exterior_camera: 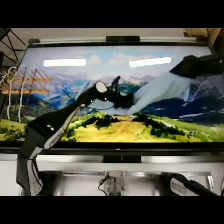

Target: Fold the shirts.

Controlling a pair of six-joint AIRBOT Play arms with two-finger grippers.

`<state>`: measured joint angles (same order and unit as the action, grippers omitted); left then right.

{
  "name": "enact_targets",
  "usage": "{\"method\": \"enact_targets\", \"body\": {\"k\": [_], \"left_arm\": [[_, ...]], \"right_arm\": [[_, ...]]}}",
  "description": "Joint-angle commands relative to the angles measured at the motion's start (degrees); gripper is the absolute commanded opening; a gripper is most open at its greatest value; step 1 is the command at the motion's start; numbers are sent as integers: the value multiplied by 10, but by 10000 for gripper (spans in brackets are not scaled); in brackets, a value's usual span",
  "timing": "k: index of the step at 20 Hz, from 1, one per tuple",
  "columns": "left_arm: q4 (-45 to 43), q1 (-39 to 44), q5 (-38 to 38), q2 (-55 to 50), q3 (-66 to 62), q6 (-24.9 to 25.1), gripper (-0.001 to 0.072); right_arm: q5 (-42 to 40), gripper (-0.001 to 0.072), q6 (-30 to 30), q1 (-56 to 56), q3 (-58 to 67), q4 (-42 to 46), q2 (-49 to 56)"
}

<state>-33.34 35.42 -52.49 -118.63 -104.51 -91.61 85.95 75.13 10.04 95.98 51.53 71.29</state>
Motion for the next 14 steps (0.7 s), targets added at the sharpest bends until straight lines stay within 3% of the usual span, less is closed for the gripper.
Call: {"method": "enact_targets", "body": {"k": [1, 5, 9, 14], "left_arm": [[32, 1, 32, 4, -1, 26, 25], [-88, -103, -9, 99, -1, 24, 24], [-217, -258, -98, 237, -1, 24, 24], [-247, -448, -159, 377, -1, 24, 25]], "right_arm": [[-29, 46, -8, -6, 0, 0, -6], [-119, 45, -13, -76, 0, -2, 41], [-286, 45, -40, -205, 0, -31, 109], [-430, 44, -48, -343, 0, -31, 227]]}}
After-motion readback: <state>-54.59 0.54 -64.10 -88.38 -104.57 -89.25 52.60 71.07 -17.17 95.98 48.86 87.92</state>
